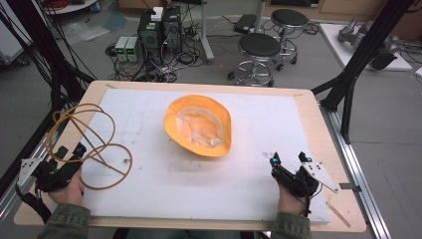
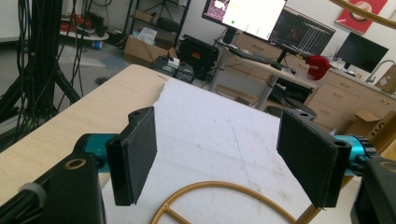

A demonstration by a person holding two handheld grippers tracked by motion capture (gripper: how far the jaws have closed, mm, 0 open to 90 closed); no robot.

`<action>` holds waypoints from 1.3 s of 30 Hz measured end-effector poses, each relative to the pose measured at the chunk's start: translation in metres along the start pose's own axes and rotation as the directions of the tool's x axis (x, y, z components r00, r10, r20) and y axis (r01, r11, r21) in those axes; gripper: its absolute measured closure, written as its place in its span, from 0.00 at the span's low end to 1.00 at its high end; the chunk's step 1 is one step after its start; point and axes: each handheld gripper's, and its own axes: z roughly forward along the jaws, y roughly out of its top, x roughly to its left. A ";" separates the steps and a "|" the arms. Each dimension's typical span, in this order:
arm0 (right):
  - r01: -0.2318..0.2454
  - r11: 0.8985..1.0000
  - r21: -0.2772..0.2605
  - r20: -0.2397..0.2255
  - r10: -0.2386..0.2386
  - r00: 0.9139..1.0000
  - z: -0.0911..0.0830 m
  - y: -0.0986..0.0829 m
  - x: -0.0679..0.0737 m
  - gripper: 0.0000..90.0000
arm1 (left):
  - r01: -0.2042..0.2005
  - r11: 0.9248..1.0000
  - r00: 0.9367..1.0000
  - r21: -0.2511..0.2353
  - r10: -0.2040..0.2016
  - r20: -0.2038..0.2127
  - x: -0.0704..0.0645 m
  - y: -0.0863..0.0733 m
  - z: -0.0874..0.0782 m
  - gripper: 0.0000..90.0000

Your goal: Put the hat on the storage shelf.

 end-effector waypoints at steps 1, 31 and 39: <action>0.003 1.000 -0.001 -0.001 -0.003 1.000 0.001 0.000 0.000 0.13 | 0.001 1.000 1.000 0.001 -0.001 0.001 0.000 0.000 0.000 0.32; -0.014 1.000 0.022 -0.146 0.017 0.989 0.046 0.017 0.025 0.12 | -0.034 0.999 0.999 -0.012 0.034 -0.009 -0.004 -0.002 0.002 0.32; 0.034 0.999 -0.002 -0.181 -0.034 0.983 0.059 0.028 0.045 0.12 | -0.053 0.999 0.999 -0.011 0.053 -0.001 -0.009 -0.002 0.005 0.33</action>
